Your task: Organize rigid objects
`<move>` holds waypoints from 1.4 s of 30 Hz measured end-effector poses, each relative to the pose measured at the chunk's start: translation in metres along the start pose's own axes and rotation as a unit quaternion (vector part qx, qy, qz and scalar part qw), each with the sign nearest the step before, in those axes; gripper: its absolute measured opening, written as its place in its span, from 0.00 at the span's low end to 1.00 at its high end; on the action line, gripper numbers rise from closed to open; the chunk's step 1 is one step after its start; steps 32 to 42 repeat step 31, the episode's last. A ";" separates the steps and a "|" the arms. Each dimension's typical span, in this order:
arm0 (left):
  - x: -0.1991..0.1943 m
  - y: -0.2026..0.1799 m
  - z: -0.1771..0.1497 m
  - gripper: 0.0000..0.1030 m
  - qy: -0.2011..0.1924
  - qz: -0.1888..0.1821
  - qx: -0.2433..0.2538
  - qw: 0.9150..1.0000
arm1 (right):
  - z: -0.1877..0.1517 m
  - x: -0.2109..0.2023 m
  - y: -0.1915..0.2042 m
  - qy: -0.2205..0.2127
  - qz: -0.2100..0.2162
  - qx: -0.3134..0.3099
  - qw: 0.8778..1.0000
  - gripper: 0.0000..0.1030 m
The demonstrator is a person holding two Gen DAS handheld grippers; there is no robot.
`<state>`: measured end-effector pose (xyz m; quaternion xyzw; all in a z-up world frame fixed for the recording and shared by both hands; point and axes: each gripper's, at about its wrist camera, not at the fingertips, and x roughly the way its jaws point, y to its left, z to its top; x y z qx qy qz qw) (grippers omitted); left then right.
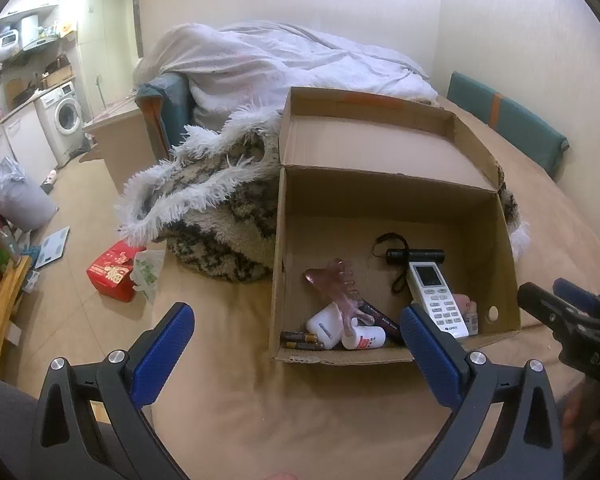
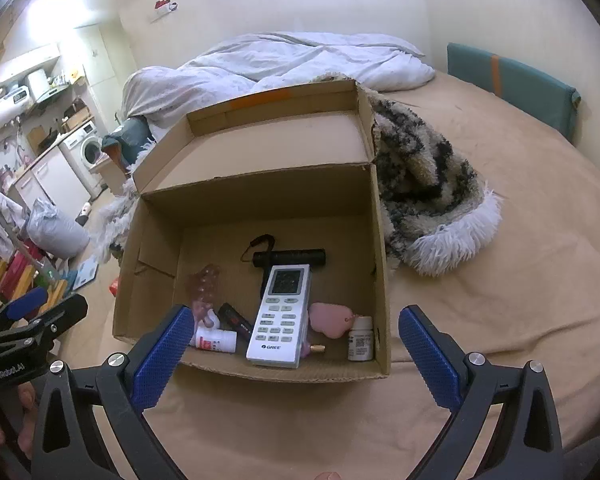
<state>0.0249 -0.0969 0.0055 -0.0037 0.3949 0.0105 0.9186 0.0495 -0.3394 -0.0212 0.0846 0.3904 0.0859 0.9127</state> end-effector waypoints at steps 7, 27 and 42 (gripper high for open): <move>0.000 -0.001 0.000 0.99 -0.002 0.001 -0.001 1.000 | 0.001 0.000 0.000 -0.003 -0.001 -0.004 1.000 1.00; 0.000 -0.001 -0.001 1.00 0.003 -0.004 -0.004 1.000 | 0.000 0.000 0.001 -0.003 -0.002 -0.005 1.000 1.00; 0.000 -0.002 -0.001 0.99 0.003 -0.004 -0.001 1.000 | 0.001 -0.001 0.000 -0.003 -0.002 -0.007 1.000 1.00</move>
